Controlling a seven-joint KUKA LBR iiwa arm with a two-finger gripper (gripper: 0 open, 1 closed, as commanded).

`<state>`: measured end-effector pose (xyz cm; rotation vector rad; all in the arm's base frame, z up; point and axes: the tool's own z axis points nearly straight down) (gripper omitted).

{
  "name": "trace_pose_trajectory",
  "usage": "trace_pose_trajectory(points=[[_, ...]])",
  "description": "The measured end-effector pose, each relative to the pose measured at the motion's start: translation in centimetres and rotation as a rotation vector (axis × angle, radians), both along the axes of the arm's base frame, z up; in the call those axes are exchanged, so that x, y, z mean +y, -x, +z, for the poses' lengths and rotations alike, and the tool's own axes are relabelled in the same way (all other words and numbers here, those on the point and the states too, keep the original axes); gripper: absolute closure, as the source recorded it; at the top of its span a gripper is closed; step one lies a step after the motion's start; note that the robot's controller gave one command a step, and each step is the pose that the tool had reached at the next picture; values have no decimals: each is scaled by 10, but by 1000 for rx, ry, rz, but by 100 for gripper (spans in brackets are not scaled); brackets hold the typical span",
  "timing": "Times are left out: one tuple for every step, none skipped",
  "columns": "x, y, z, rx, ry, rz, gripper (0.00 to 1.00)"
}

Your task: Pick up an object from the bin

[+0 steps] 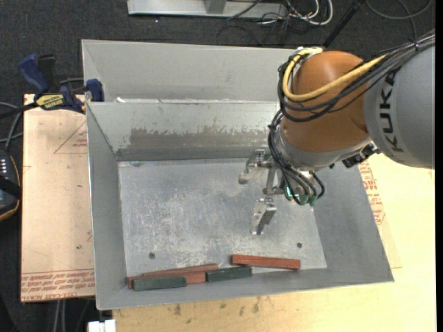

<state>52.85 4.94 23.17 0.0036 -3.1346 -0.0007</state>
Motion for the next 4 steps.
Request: trace_pose_trajectory(points=[[0,-2,4,-8,-1,-2,0],[-3,13,-31,-13,-1,70,0],[4,19,-79,-9,-1,-6,0],[-44,45,-126,-6,-1,156,100]])
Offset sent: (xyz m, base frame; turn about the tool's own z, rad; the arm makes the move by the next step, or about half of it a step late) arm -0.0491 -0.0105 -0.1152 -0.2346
